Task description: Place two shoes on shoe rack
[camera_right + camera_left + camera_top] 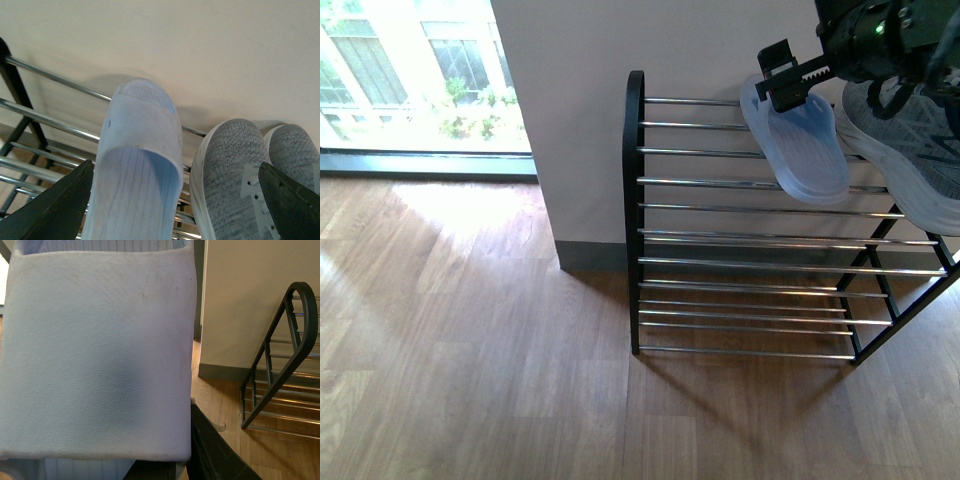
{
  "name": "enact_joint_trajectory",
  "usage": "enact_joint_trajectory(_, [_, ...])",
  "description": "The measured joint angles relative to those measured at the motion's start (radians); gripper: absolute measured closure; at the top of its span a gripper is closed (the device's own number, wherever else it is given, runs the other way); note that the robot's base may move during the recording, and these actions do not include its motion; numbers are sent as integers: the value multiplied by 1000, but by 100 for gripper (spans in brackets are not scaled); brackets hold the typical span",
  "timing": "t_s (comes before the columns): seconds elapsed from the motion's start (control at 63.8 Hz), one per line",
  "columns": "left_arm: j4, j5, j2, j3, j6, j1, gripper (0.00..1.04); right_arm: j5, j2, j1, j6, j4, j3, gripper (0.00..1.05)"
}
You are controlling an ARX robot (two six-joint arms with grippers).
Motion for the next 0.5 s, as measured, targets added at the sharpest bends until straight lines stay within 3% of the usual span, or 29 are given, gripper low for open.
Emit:
enact_joint_trajectory(0.22, [0,0,0,0,0,0,103,-151,-237,-50,109,130,-282,9])
enact_joint_trajectory(0.361, [0,0,0,0,0,0,103,-292,-493,-137,234,228,-537,9])
enact_joint_trajectory(0.502, [0,0,0,0,0,0,103,-362,-643,-189,336,288,-692,9])
